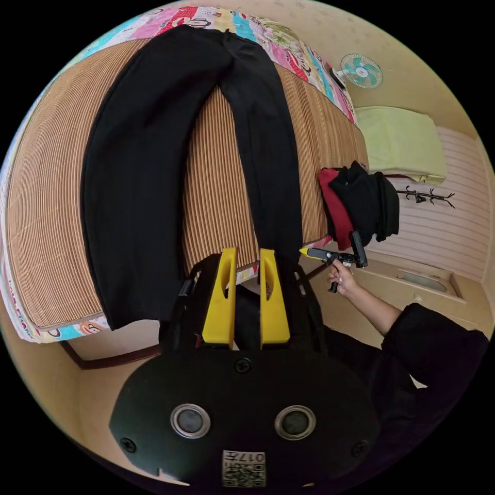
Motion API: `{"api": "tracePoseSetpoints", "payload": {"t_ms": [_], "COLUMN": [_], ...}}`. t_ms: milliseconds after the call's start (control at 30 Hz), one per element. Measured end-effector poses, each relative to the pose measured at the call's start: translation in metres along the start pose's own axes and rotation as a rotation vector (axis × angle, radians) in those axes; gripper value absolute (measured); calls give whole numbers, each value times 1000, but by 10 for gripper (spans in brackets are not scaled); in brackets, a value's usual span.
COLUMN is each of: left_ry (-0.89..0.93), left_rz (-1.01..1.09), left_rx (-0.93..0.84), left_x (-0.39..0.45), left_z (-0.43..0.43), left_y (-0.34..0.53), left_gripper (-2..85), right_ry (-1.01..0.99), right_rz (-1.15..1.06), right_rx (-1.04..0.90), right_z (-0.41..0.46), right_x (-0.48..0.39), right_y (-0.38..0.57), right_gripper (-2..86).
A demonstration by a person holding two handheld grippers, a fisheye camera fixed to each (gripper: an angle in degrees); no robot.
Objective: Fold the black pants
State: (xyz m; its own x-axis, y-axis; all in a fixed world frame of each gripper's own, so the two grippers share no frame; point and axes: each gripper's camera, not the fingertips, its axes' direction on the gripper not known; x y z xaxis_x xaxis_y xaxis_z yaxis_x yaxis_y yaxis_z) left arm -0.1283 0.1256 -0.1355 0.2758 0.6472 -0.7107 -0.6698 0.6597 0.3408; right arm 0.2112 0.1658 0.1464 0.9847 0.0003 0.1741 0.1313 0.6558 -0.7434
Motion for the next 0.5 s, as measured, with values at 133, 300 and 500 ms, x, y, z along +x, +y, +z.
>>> {"api": "tracePoseSetpoints", "payload": {"t_ms": [133,300,500], "left_ry": [49,134,93], "left_rz": [26,31,104], "left_rx": [-60,-75,-123], "left_x": [11,33,82], "left_z": [0,-18,-42], "left_y": [-19,-51,-93], "left_gripper": [77,122,163], "right_ry": [-51,-118,-175], "right_rz": [-73,-220,-491], "right_rx": [-53,91,138], "right_z": [14,-41,-100], "right_x": [6,-22,-101], "right_y": [23,91,160], "right_gripper": [62,38,37]}}
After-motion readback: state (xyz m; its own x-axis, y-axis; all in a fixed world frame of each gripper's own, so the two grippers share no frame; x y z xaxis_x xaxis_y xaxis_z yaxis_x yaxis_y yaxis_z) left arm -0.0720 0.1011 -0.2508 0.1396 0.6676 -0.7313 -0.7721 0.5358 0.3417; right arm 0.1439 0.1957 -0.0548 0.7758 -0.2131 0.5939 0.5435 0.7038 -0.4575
